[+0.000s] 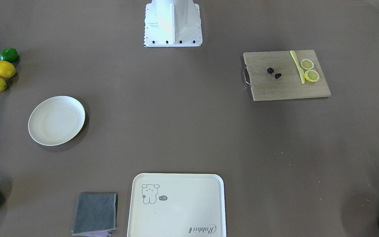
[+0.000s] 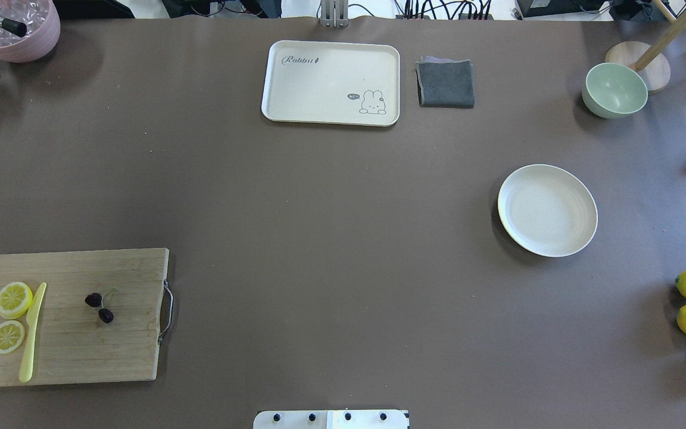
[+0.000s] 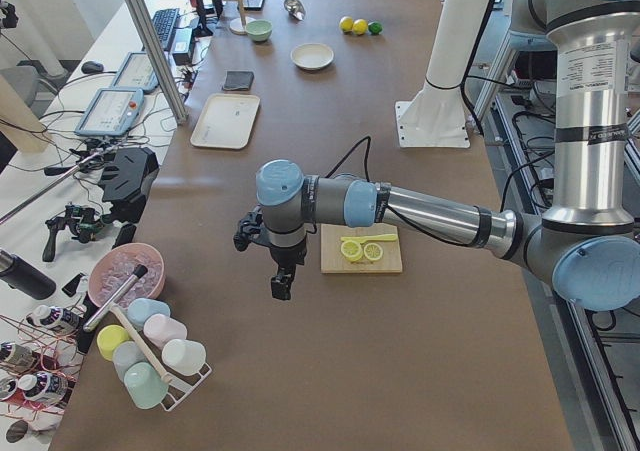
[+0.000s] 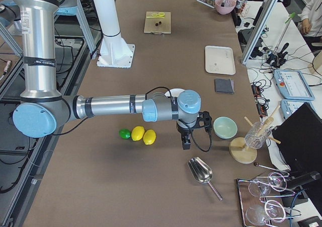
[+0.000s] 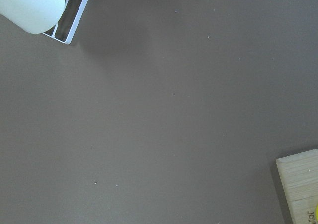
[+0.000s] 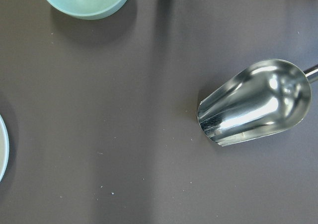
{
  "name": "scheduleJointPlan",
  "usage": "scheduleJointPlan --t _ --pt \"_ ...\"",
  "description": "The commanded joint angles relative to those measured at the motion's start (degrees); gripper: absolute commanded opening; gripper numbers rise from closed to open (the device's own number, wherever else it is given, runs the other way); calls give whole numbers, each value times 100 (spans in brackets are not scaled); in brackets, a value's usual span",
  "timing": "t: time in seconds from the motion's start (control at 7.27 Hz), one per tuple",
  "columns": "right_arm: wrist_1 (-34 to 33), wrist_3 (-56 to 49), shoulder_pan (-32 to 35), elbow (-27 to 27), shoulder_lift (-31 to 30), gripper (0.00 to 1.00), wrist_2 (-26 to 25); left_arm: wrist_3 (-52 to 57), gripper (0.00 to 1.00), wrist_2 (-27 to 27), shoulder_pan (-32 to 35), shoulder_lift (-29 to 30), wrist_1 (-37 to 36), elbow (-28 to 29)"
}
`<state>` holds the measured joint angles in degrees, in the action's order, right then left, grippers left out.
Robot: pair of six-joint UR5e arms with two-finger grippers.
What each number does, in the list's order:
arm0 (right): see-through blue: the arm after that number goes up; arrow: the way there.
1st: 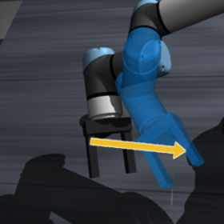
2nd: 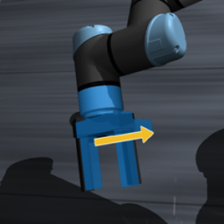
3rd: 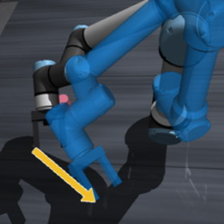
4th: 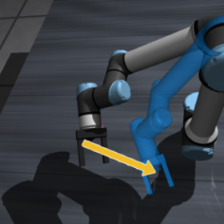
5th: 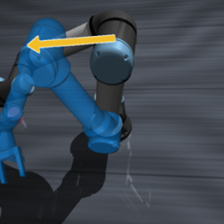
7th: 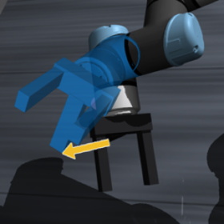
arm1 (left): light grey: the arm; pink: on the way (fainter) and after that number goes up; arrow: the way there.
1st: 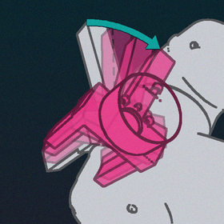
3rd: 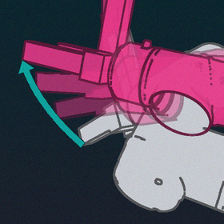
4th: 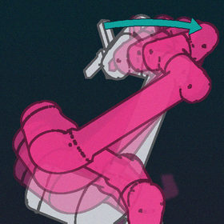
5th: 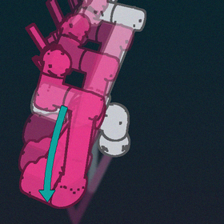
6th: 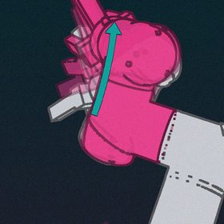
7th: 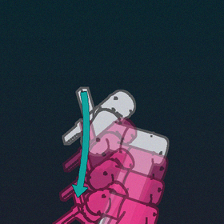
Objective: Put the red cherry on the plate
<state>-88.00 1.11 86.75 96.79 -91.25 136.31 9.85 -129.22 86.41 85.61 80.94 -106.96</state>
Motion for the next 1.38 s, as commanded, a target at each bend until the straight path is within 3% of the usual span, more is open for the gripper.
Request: scheduleJointPlan --t 0.0,0.83,1.1,1.24 --pt "11 38 -17 6 2 100 62 -9 98 2 -1 34 10 -44" --pt "124 91 -709 190 81 100 315 -9 98 -6 34 -35 264 -105" --pt "730 283 -1281 69 81 100 369 -18 98 -6 -10 43 264 104" --pt "1063 955 -1527 -28 211 100 439 -27 98 2 -10 43 265 106"
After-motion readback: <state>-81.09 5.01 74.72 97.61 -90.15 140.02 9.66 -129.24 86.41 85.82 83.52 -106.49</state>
